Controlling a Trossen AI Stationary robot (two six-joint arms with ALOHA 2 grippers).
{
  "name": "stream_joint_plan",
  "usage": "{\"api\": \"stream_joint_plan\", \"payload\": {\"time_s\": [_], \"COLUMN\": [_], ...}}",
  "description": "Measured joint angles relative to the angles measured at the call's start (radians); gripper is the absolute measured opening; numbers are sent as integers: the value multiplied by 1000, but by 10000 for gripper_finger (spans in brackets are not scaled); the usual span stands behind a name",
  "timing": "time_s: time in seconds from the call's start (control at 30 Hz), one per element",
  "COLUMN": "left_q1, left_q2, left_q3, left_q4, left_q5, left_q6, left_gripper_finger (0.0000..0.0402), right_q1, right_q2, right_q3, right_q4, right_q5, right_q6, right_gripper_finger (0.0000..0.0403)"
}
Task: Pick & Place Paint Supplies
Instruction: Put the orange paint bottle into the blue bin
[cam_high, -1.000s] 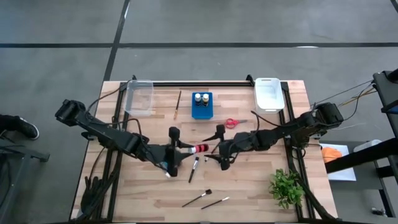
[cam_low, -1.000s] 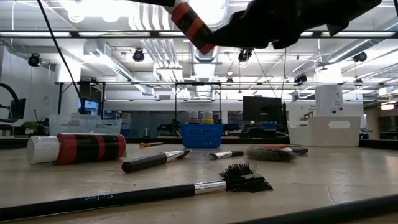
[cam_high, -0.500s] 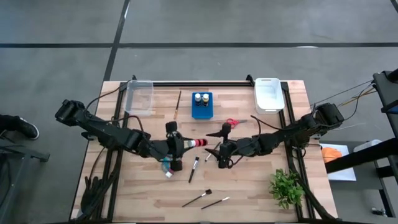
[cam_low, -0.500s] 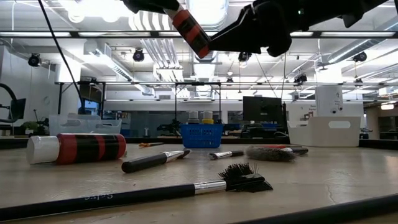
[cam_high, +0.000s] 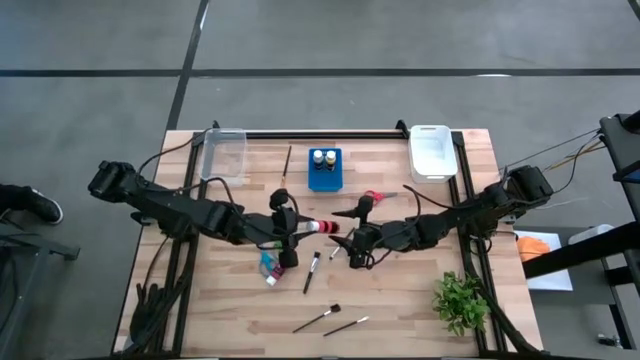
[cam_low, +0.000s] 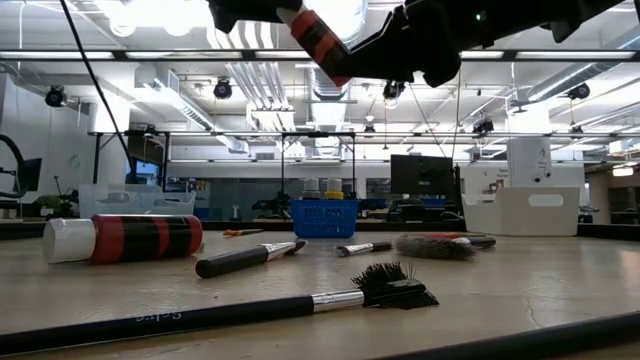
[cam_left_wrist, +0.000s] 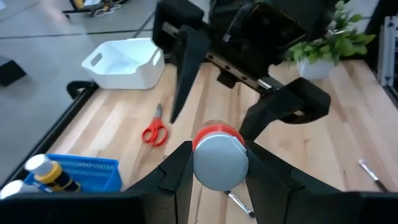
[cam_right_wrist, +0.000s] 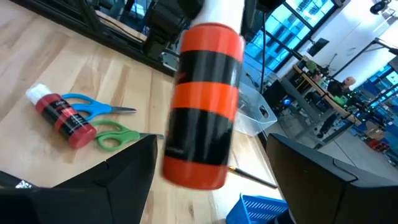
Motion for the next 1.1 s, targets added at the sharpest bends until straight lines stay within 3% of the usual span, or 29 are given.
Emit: {"api": "stream_joint_plan", "payload": {"time_s": [0.37,0.8,0.93,1.1], "left_q1": [5,8,8,8], "left_q2": [21,25,25,25], "left_q3": [-1,-1,-1,-1], "left_q4": [32,8,-27,-35], "left_q5": [26,32,38,38], "left_q6": [28,46,50,58], "left_gripper_finger": [122,122,122,122], "right_q1": [0,-1,-1,-1], "right_q2": [1,1,1,1], "right_q3": [0,0,0,0], "right_q4": [-1,-28,-34,-33], "right_q5": [-1,-51,-57,-63], "right_q6": [10,22,35,38], "right_gripper_finger": [294,163,160,192]}}
